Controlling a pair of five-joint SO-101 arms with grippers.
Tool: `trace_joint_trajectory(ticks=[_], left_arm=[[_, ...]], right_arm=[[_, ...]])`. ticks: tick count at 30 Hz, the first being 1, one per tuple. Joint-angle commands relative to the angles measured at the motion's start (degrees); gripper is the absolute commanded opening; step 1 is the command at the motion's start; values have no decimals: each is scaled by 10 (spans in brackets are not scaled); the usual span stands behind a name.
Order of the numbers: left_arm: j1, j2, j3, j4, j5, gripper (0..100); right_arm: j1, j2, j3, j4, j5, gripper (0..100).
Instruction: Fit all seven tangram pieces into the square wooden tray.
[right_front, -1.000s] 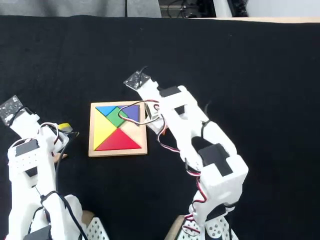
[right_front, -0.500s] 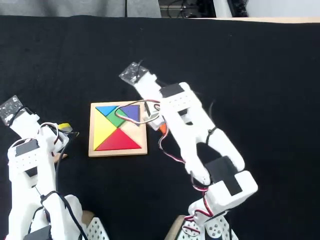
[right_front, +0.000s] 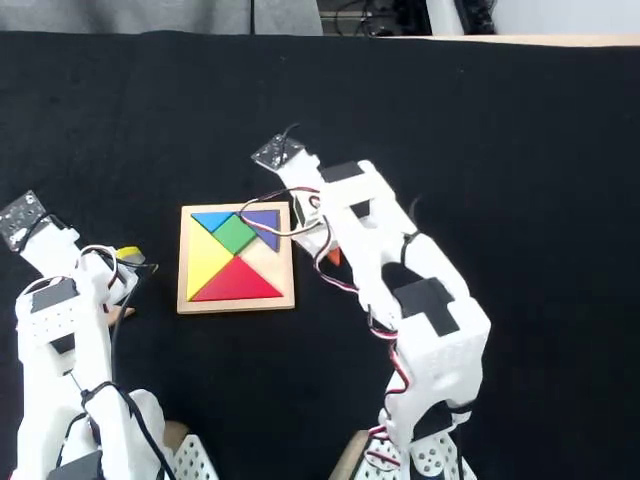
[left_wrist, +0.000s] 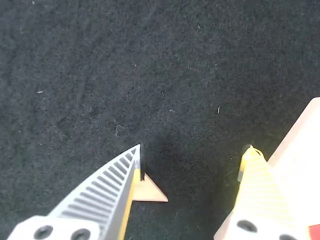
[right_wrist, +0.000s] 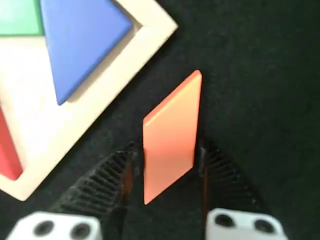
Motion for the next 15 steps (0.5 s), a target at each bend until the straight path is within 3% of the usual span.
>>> trace_joint_trajectory(ticks=[1, 10, 15], left_arm=[[6, -10, -6, -6, 2, 310], [6, -10, -6, -6, 2, 310], [6, -11, -6, -6, 2, 310]], right_arm=[[16, 0, -27, 1, 4, 191], [-3, -111, -10, 49, 5, 194], [-48, -149, 57, 13, 19, 194]])
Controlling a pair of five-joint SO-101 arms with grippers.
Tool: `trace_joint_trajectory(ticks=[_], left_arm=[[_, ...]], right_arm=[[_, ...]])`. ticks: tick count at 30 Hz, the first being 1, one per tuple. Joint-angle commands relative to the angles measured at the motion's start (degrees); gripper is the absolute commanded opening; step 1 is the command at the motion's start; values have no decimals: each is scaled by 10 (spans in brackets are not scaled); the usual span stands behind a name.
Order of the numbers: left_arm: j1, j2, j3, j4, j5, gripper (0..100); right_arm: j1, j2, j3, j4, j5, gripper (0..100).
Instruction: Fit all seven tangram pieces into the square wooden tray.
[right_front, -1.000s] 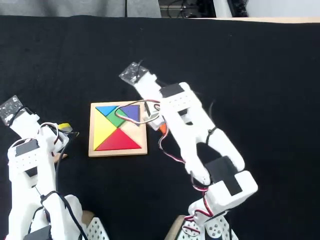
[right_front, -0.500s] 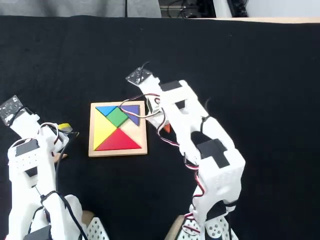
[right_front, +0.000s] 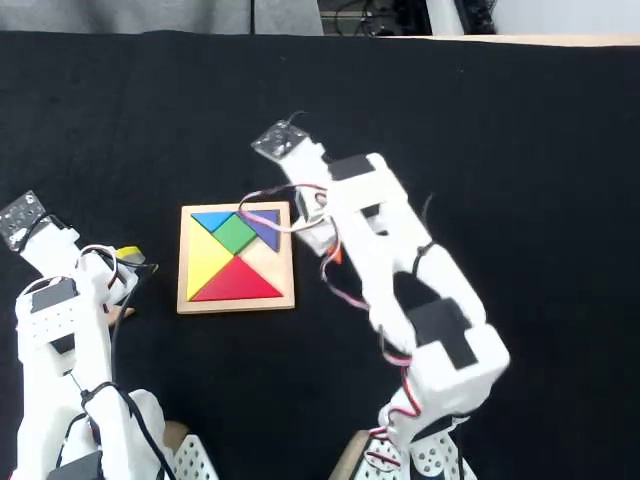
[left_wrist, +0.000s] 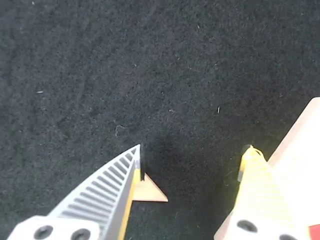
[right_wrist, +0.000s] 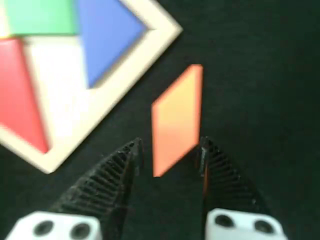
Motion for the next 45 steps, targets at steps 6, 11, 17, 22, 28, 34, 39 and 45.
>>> trace_joint_trajectory(ticks=[6, 11, 17, 22, 28, 34, 39, 45], left_arm=[[6, -10, -6, -6, 2, 310], [7, -9, -6, -6, 2, 310], [7, -9, -6, -6, 2, 310], [7, -9, -6, -6, 2, 310], [7, -9, -6, -6, 2, 310], [7, -9, -6, -6, 2, 310], [7, -9, -6, -6, 2, 310], [7, -9, -6, -6, 2, 310]], right_arm=[[-2, 8, 3, -34, 40, 194], [20, 73, -38, -29, 42, 194], [15, 101, -55, -19, 60, 191], [15, 102, -56, -22, 60, 191], [15, 100, -58, -23, 60, 191], [61, 76, -70, -21, 60, 191], [93, 71, -72, -28, 60, 191], [131, 62, -116, 5, 33, 191]])
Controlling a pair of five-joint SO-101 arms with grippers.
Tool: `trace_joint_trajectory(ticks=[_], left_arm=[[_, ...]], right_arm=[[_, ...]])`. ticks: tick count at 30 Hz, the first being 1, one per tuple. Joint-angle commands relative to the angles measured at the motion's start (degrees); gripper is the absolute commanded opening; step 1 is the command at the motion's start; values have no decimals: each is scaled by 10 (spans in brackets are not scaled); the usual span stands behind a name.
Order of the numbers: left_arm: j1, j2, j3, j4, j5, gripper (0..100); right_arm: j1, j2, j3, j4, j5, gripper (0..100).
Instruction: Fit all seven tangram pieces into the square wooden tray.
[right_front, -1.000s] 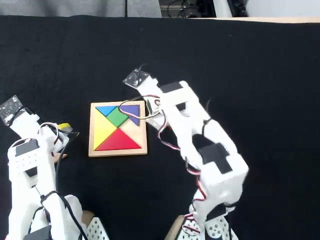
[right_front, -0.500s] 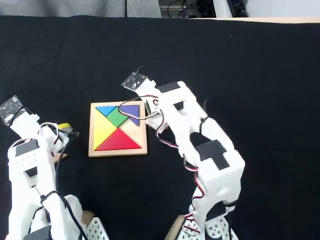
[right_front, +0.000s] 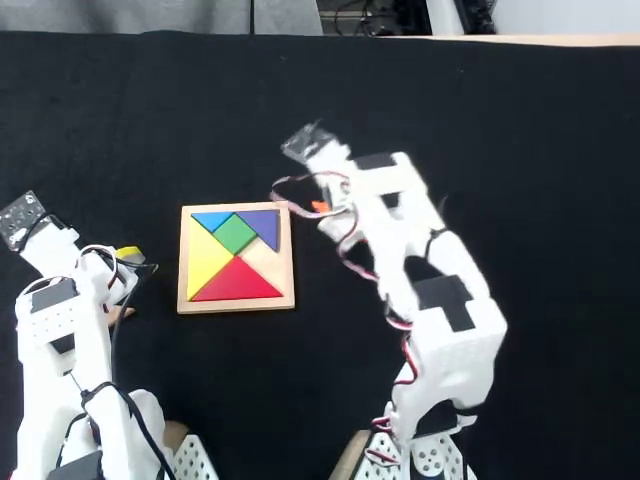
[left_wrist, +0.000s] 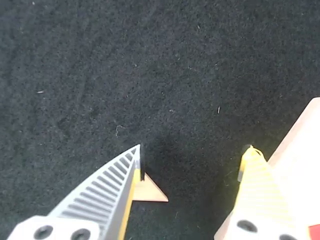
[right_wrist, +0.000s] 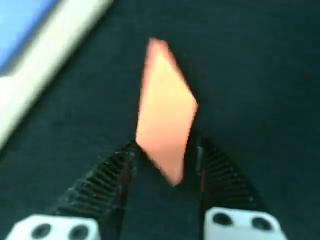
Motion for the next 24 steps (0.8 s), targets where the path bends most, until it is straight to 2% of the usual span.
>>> trace_joint_trajectory(ticks=[1, 5, 7, 12, 24], left_arm=[[7, -9, -6, -6, 2, 310], [17, -9, -6, -6, 2, 310], [19, -9, -6, -6, 2, 310], [18, -9, -6, -6, 2, 310], [16, -9, -6, -6, 2, 310]], right_arm=[[24, -46, -66, 38, -39, 191], [4, -60, -104, 90, -145, 194], [-12, -57, -107, 102, -169, 197], [-42, -12, -113, 98, -171, 297], [-37, 91, -171, 66, -106, 296]])
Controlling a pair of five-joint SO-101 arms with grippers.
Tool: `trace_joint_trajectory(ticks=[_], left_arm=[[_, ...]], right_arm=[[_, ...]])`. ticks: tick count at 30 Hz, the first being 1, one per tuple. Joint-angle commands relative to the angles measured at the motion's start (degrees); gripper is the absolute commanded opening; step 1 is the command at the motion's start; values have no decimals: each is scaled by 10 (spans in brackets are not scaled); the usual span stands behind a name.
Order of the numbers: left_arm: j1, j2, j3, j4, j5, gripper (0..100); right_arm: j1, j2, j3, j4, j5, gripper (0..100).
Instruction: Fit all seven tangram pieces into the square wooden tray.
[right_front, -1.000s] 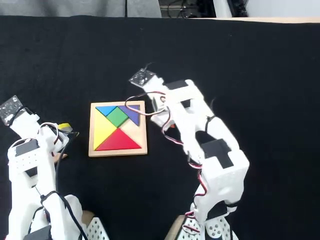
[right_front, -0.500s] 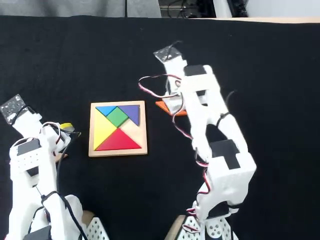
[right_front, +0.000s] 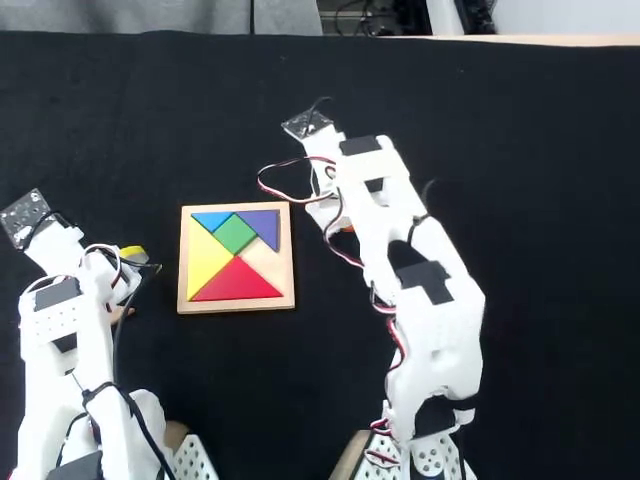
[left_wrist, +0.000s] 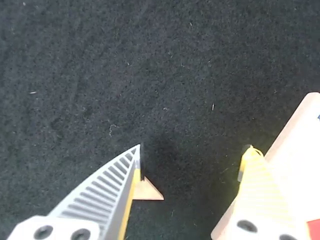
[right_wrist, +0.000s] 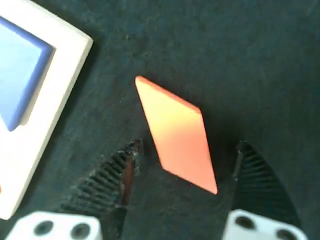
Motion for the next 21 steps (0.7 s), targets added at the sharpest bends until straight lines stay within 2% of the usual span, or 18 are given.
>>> trace_joint_trajectory(ticks=[1, 3, 8, 16, 21], left_arm=[[4, -9, -6, -6, 2, 310], [5, -9, -6, -6, 2, 310], [4, -9, -6, -6, 2, 310], [5, -9, -6, -6, 2, 310], [5, -9, -6, -6, 2, 310]], right_arm=[[-3, -4, -36, -4, 12, 296], [-4, -2, -34, -4, 33, 268], [-4, -1, -33, -9, 64, 126], [-3, -12, -36, 11, 64, 103], [-9, -101, -32, 79, 34, 13]])
